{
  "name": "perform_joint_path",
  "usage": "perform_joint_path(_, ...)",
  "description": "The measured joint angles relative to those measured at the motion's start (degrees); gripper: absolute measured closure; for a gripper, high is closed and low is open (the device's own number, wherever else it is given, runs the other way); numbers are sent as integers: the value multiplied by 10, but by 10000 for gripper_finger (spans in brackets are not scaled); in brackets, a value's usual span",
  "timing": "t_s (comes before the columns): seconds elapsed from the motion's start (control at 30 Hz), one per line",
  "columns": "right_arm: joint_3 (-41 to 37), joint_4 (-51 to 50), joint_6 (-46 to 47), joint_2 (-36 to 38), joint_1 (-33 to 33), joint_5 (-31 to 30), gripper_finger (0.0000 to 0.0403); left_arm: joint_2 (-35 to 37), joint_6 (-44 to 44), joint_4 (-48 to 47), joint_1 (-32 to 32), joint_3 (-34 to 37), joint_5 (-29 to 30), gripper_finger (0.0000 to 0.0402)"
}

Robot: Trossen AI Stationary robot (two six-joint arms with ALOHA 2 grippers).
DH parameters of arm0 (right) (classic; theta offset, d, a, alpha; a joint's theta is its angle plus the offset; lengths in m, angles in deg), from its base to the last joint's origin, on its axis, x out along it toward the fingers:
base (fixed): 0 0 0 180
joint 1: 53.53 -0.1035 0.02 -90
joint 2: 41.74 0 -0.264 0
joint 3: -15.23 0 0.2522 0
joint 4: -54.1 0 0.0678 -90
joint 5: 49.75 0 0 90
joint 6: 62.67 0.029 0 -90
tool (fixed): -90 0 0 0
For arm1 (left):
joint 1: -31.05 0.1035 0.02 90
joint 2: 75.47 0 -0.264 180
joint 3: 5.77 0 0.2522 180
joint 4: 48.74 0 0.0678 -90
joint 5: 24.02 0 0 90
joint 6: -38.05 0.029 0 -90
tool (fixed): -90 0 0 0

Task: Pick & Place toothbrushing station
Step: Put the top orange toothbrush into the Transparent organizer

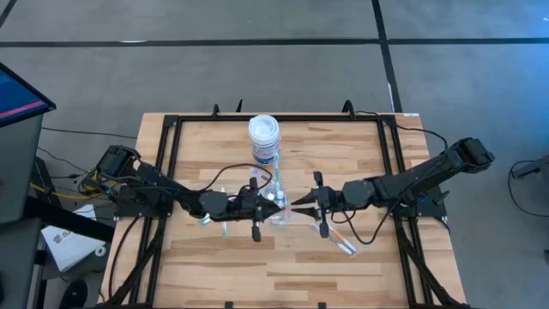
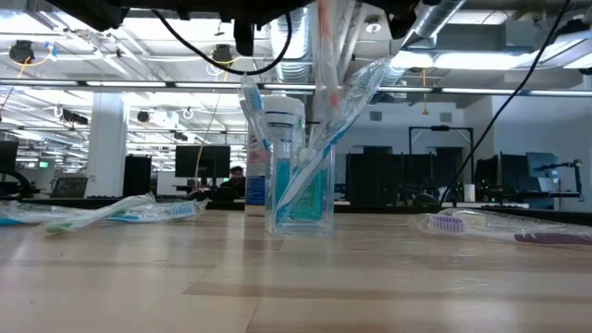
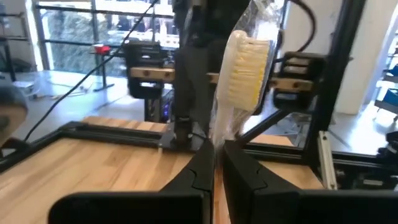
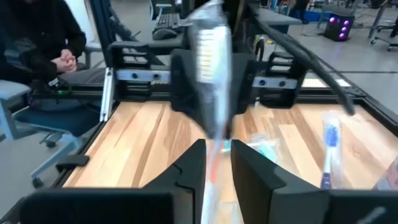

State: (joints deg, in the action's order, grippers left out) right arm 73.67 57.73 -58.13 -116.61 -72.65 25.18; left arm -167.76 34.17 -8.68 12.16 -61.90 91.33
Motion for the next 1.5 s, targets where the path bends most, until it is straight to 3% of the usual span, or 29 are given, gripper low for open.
perform_joint_path(0.47,0,-21,6,0,-7,0,335,0,-35,-29,2,32,50,397)
perform_joint_path(1.13,0,-20,5,-1,-7,0,335,-1,-86,-28,5,67,57,396)
perform_joint_path(1.5,0,-20,4,-1,-7,0,335,-40,-102,-23,6,68,64,396)
